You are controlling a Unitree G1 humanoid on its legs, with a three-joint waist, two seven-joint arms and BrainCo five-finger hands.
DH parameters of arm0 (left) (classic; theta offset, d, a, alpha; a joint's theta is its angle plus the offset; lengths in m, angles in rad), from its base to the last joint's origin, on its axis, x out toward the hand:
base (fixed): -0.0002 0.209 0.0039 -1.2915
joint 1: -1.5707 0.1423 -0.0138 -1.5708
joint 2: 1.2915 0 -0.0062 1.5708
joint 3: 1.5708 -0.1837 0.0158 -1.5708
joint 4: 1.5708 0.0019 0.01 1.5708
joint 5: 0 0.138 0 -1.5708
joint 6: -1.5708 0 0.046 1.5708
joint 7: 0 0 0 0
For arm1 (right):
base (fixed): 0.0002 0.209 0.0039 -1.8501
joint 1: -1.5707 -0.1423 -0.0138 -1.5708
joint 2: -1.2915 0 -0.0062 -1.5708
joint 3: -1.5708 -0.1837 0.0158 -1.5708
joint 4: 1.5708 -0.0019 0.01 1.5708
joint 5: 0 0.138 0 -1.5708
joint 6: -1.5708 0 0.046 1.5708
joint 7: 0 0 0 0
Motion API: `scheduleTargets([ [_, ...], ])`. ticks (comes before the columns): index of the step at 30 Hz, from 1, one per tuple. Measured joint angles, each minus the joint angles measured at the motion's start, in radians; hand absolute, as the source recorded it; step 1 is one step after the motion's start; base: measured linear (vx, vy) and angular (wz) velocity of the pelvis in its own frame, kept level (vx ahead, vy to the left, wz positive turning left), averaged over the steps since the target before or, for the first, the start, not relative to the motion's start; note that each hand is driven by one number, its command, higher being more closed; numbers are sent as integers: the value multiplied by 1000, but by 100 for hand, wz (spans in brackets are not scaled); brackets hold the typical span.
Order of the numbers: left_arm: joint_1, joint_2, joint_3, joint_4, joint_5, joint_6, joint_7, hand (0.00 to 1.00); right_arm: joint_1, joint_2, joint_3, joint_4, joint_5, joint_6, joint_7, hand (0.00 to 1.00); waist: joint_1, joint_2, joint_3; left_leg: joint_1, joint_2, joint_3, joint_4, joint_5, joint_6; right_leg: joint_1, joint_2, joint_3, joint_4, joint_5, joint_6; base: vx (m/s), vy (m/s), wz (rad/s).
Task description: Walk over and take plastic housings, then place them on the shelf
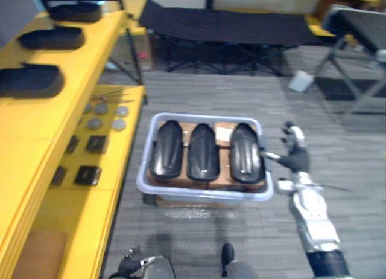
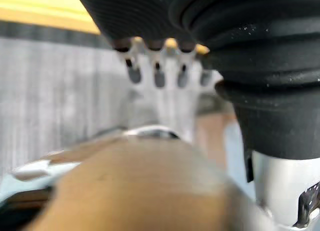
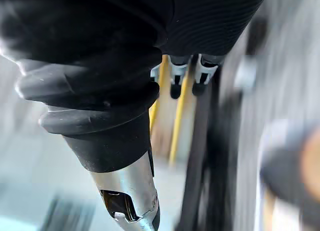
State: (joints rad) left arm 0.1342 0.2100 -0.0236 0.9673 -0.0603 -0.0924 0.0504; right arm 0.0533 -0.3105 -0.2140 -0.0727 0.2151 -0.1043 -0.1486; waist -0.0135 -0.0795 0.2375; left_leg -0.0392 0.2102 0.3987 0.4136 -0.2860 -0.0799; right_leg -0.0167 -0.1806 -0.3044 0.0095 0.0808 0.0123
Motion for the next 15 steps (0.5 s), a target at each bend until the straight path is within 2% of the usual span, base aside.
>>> scheduleTargets([
  [2, -20, 15, -1, -6, 0, 11, 11, 0, 61, 16, -60, 1, 8, -35, 9, 0, -13, -15, -1, -18, 18, -22, 37, -21, -10, -2, 7, 5, 25, 19, 52, 2, 22, 6],
  [5, -31, 18, 0, -8, -9, 12, 21, 0, 93, 20, -120, 9, 49, -70, 42, 0, -25, -18, -4, -35, 28, -53, 49, -23, -15, 18, 20, -26, -5, 37, 93, 36, -26, 21],
  [8, -18, 1, 2, -10, -63, 12, 52, 0, 91, 19, -137, 61, 88, -72, 61, 0, -26, 6, -12, -33, 28, -88, 49, -20, -19, 62, 29, -60, -35, 40, 102, 35, -20, 37],
  [10, 5, -24, 9, -25, -131, 5, 64, 0, 89, 21, -148, 111, 90, -41, 63, 0, -25, 42, -16, -54, 19, -128, 52, -20, -19, 88, 28, -106, -41, 30, 110, 33, -16, 53],
  [11, 10, -30, 12, -29, -136, 2, 66, 0, 88, 21, -155, 129, 95, -36, 63, 0, -23, 48, -18, -58, 15, -138, 50, -19, -20, 88, 26, -113, -41, 29, 112, 10, 6, 46],
  [12, 28, -42, 13, -52, -138, -3, 68, 0, 80, 23, -174, 168, 117, -25, 57, 0, -7, 61, -17, -67, 7, -147, 44, -11, -18, 88, 21, -126, -44, 29, 113, 5, 12, 26],
  [14, 51, -56, 25, -69, -139, -7, 86, 0, 53, 33, -200, 237, 126, -25, 33, 0, 13, 65, -13, -64, -16, -154, 11, 11, -14, 84, 5, -136, -44, 31, 115, -10, 18, 21],
  [15, 91, -64, 138, -124, -125, -2, 101, 0, -118, 30, -209, 436, 165, -75, -72, 0, 56, 44, 87, -85, -52, -171, -18, 37, -8, 32, -20, -113, -18, 29, 112, -10, 12, 10],
])
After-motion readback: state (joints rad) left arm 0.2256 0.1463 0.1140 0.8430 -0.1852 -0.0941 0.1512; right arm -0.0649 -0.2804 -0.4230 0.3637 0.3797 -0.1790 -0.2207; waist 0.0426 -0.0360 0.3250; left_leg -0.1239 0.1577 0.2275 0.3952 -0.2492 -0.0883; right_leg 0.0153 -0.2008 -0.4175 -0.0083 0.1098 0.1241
